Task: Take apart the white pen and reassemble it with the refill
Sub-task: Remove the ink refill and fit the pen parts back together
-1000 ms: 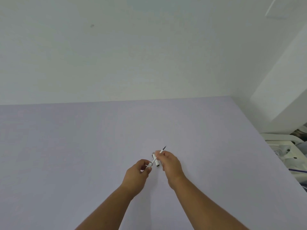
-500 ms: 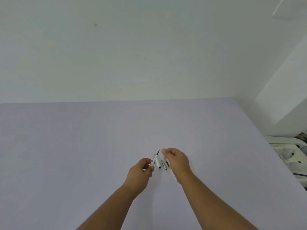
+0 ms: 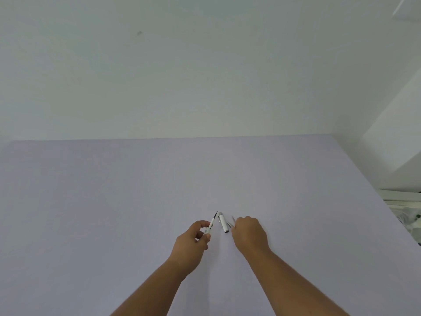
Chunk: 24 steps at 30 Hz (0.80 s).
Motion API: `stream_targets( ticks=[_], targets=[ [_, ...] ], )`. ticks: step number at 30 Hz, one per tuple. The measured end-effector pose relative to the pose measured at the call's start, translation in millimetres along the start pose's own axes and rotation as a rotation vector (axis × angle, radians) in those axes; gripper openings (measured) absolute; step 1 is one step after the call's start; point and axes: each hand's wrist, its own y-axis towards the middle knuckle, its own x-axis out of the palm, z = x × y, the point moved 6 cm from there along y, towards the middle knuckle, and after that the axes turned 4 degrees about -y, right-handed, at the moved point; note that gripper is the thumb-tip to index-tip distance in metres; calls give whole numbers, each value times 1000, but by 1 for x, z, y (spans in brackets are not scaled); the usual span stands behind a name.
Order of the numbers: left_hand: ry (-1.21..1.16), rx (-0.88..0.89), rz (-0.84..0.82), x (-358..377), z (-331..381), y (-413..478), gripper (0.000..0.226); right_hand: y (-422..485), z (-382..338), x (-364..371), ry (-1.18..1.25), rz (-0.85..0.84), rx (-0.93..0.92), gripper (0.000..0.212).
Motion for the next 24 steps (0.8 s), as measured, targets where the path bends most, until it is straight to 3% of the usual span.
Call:
stream_targets(
  ticks=[6,10,16,24],
  targets=[
    [17,2,-2,-1,-1,-3,28,-4,-1,-5,144,-16,88,25],
    [30,9,-5,0,3,-4,28,-10,0,-26,653,73,229,17],
    [31,22,-17,3,11,-7,30,-14,-9,-46,1339,20,307,12],
    [25,37,-27,6,20,-14,24,-25,-8,-60,1441,-3,263,14]
  ],
)
